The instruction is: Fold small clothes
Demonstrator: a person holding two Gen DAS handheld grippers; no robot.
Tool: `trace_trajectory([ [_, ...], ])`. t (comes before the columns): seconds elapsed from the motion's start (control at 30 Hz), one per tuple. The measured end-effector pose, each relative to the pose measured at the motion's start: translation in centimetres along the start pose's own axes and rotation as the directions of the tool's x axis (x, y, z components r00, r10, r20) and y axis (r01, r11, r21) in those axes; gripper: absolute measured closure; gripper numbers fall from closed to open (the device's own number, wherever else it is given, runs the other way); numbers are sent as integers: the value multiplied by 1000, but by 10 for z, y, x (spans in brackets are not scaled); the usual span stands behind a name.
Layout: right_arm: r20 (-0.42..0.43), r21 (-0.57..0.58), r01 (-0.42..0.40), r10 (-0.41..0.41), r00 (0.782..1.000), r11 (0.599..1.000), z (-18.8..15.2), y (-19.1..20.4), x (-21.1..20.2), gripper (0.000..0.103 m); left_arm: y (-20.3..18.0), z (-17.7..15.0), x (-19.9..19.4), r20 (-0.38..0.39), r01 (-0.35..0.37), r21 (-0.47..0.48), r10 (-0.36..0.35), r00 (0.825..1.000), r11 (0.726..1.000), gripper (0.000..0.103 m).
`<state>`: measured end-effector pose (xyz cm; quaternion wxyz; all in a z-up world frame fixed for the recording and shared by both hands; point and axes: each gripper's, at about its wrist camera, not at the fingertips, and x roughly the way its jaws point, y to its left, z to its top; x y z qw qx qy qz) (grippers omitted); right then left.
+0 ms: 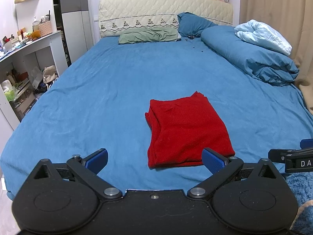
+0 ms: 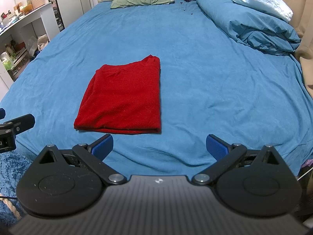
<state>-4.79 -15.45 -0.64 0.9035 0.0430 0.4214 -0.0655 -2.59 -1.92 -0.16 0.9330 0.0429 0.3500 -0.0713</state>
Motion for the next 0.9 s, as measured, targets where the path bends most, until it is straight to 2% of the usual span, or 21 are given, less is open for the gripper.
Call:
trace_trajectory([
  [0.9,4,7,-8,8,1000,1000,3,10,-3,0,1,2,0,29,-13,-18,14,999,1000,0],
])
